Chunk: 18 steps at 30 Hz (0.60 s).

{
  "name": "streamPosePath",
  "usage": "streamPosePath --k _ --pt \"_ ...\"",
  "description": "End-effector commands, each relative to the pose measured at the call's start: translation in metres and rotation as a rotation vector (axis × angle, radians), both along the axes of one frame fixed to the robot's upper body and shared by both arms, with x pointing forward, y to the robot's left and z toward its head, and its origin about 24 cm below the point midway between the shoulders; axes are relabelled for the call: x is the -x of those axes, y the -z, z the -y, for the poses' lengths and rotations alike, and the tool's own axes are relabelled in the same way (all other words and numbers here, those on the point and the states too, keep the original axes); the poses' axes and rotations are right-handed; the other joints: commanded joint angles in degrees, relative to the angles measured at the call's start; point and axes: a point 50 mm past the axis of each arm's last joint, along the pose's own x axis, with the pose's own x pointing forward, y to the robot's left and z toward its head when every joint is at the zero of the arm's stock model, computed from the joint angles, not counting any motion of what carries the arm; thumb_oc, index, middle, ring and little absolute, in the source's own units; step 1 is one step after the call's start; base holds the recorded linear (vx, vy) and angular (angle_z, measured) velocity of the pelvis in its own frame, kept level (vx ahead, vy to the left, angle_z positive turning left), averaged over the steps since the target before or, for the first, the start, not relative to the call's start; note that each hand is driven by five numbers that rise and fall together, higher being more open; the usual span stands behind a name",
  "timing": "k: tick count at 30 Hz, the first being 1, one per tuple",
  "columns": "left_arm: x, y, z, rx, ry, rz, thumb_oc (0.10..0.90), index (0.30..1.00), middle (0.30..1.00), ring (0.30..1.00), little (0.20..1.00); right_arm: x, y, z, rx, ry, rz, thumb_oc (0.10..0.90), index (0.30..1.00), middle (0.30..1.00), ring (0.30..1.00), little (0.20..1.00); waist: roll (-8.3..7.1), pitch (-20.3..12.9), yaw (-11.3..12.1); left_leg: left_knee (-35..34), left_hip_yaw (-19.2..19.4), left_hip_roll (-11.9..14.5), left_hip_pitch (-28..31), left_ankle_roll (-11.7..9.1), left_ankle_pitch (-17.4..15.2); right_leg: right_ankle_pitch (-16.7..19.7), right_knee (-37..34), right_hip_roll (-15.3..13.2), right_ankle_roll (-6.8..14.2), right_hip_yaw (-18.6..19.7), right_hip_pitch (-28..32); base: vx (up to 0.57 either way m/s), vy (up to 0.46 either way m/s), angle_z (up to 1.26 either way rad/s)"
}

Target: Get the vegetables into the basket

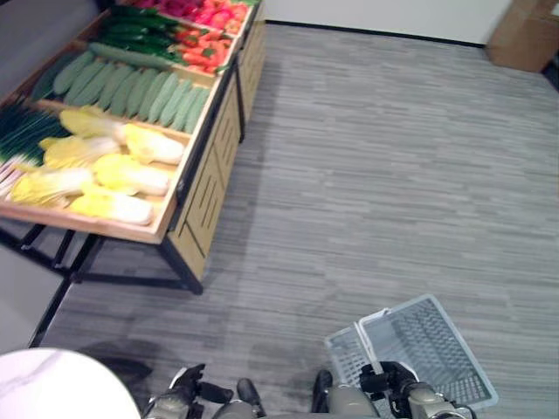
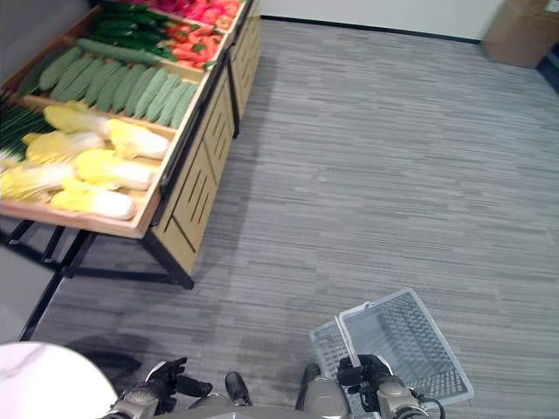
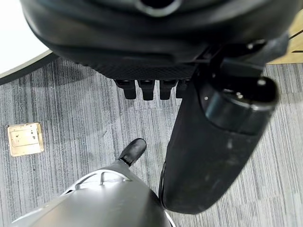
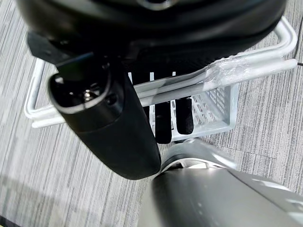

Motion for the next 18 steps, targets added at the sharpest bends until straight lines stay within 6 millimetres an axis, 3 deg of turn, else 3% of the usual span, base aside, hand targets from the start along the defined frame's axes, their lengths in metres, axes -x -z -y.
streamPosePath --k 1,2,6,13,14,16,18 --pt "-0.007 0.000 0.003 -0.016 0.037 -0.017 0.900 1.000 1.000 1.000 1.000 -0.022 -0.006 -0.008 -0.027 -0.053 0.074 0.400 0.300 0.300 0.300 0.300 2.21 0.0 -0.1 0.1 -6.1 -3.9 1.4 0.5 -6.7 2.5 -2.6 1.3 2.3 4.5 -0.1 0.08 -0.241 -0.30" --pt "-0.005 0.001 0.006 -0.007 0.026 -0.019 0.900 1.000 1.000 1.000 1.000 -0.011 -0.002 -0.006 -0.026 -0.035 0.040 0.400 0.300 0.300 0.300 0.300 2.07 -0.7 -0.2 0.1 -6.3 -3.6 2.2 -0.4 -6.6 2.7 -6.7 2.1 2.1 3.6 2.4 0.08 -0.241 -0.26" --pt "-0.005 0.002 0.011 0.009 0.020 -0.018 0.900 1.000 1.000 1.000 1.000 -0.002 0.000 -0.001 -0.017 -0.018 0.012 0.400 0.300 0.300 0.300 0.300 2.04 -1.0 -0.4 0.1 -6.7 -3.0 2.8 -1.4 -6.3 2.7 -8.7 2.7 1.6 2.9 4.3 0.06 -0.189 0.05" --pt "-0.005 0.004 0.017 0.031 0.006 -0.016 0.900 1.000 1.000 1.000 1.000 0.011 0.002 0.005 -0.001 0.018 -0.028 0.400 0.300 0.300 0.300 0.300 2.01 -1.3 -0.8 0.1 -7.4 -1.4 4.1 -3.2 -5.1 0.6 -8.7 4.2 -0.1 2.7 5.9 0.06 -0.177 0.14" --pt "-0.006 0.004 0.019 0.042 -0.002 -0.011 0.900 1.000 1.000 1.000 1.000 0.011 0.002 0.006 -0.001 0.031 -0.028 0.400 0.300 0.300 0.300 0.300 1.58 -0.8 -0.8 2.7 -8.4 -0.7 3.4 -3.7 -4.7 -0.5 -7.9 4.7 -1.2 3.3 5.9 0.05 -0.233 0.11" --pt "-0.010 0.002 0.019 0.060 -0.036 0.009 0.900 1.000 1.000 1.000 1.000 0.010 0.001 0.010 -0.009 0.069 -0.016 0.400 0.300 0.300 0.300 0.300 0.51 1.0 -0.1 15.5 -10.3 0.9 -1.8 -5.0 -5.0 -1.2 -6.8 4.8 -2.7 3.9 6.3 0.02 -0.245 0.15" --pt "-0.015 0.001 0.022 0.081 -0.084 0.034 0.900 1.000 1.000 1.000 1.000 0.005 -0.001 0.013 -0.006 0.071 0.005 0.400 0.300 0.300 0.300 0.300 0.06 1.6 0.6 13.4 -17.2 -1.5 -4.1 -4.5 -3.7 -0.9 -7.4 4.6 -2.9 4.3 5.7 -0.04 -0.042 0.16"
